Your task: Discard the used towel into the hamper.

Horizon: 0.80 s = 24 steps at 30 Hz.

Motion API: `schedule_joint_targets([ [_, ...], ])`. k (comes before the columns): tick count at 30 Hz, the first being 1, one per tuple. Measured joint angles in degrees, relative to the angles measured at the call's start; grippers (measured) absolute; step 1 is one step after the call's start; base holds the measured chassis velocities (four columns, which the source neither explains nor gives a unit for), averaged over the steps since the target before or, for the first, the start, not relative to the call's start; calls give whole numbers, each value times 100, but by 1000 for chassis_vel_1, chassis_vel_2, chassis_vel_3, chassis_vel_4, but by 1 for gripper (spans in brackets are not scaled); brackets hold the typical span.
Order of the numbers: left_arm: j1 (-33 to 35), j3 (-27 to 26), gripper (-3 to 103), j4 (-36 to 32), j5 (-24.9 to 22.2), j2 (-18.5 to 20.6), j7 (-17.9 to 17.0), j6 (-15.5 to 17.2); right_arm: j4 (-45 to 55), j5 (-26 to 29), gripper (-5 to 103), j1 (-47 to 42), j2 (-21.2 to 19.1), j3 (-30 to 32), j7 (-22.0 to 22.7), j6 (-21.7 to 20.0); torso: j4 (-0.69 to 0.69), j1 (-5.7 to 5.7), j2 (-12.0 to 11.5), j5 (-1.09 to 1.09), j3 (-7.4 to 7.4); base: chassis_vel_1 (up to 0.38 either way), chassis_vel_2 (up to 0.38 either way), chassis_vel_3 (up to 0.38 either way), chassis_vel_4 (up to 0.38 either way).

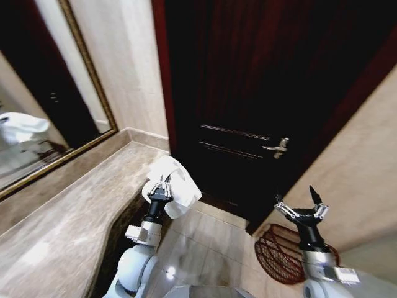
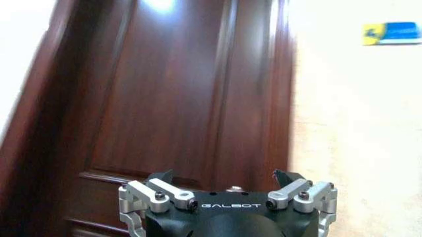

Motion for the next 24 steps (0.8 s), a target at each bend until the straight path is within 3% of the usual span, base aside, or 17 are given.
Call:
schedule_joint_targets([
  [24,-189,55,3,378,-20,-19,24,-21,-38,108,100,-20,0,13,-85,275,0,0,0,-2,0,-122,-124,-116,-127],
])
